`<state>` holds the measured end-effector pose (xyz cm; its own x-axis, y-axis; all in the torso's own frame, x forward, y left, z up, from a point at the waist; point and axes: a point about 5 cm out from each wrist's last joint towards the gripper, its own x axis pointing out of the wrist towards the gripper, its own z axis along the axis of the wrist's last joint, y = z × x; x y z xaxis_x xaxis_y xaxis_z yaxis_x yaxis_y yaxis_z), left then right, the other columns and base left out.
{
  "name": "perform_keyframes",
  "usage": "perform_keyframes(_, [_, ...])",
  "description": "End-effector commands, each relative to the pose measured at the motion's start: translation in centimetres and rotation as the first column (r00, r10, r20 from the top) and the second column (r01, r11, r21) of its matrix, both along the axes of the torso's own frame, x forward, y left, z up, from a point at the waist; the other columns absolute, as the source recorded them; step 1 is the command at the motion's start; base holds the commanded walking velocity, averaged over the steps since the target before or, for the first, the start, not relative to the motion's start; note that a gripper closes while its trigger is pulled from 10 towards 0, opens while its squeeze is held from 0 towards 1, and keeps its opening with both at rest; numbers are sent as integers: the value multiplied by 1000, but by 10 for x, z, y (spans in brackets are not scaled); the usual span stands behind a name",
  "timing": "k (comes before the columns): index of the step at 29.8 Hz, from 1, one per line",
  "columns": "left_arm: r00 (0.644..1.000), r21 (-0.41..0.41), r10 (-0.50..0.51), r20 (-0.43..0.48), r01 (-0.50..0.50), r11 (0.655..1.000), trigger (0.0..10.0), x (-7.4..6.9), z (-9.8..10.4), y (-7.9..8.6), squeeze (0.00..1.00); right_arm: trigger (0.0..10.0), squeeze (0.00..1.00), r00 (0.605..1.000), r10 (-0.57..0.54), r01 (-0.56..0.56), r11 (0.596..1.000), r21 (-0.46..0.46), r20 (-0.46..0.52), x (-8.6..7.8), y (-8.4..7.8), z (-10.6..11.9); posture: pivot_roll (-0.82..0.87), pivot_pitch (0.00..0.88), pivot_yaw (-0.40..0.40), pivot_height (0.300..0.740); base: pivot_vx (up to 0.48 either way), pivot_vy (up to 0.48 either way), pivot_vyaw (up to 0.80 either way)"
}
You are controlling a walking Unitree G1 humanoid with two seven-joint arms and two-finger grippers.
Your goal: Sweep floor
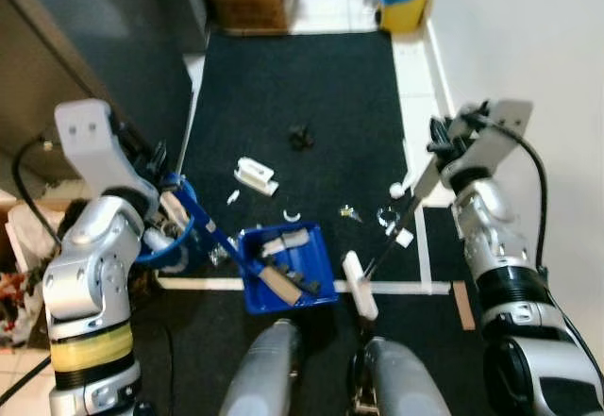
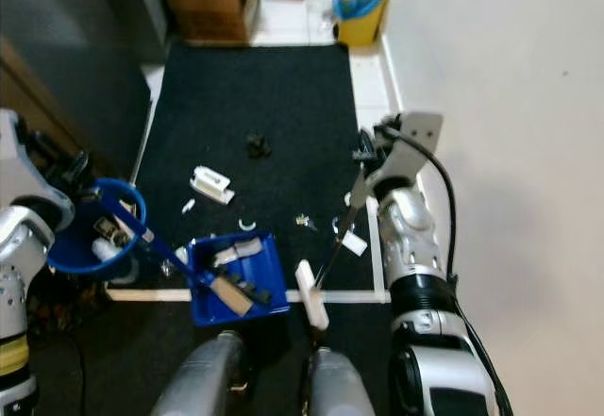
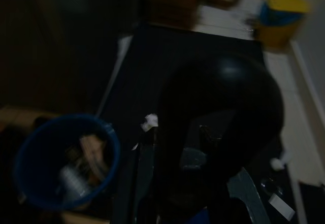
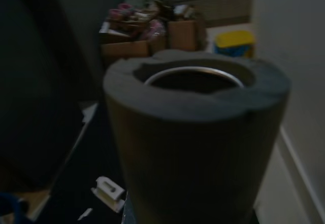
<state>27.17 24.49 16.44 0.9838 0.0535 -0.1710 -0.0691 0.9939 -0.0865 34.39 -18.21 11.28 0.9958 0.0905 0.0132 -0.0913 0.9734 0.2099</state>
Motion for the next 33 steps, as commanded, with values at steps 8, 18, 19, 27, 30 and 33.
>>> perform_keyframes(8, [1000, 1, -9, 23, 9, 1000, 10000, 0, 4, -2, 0, 10000, 0, 1000, 4, -4, 1000, 8, 6, 0, 1, 1, 57, 80, 1, 740, 0, 0, 784])
perform_keyframes(18, [1000, 1, -10, 22, 10, 1000, 10000, 0, 4, -2, 0, 10000, 0, 1000, 2, -2, 1000, 9, 3, -1, 1, -1, 56, 81, 3, 740, 0, 0, 783])
perform_keyframes(19, [1000, 1, -11, 22, 11, 1000, 10000, 0, 4, -3, 0, 10000, 0, 1000, 1, -1, 1000, 9, 3, -1, 1, -1, 55, 81, 4, 740, 0, 0, 781])
perform_keyframes(27, [1000, 1, -12, 22, 12, 1000, 10000, 0, 4, -3, 0, 10000, 0, 1000, 0, 0, 1000, 9, 2, -1, 1, -1, 56, 82, 4, 740, 0, 0, 782])
perform_keyframes(30, [1000, 2, -12, 21, 12, 1000, 10000, 0, 4, -3, 0, 10000, 0, 1000, 0, 0, 1000, 10, 2, -1, 1, -1, 56, 82, 4, 740, 0, 0, 783])
perform_keyframes(33, [1000, 2, -12, 21, 12, 1000, 10000, 0, 4, -3, 0, 10000, 0, 1000, 0, 0, 1000, 10, 2, -1, 1, -1, 56, 82, 4, 740, 0, 0, 785])
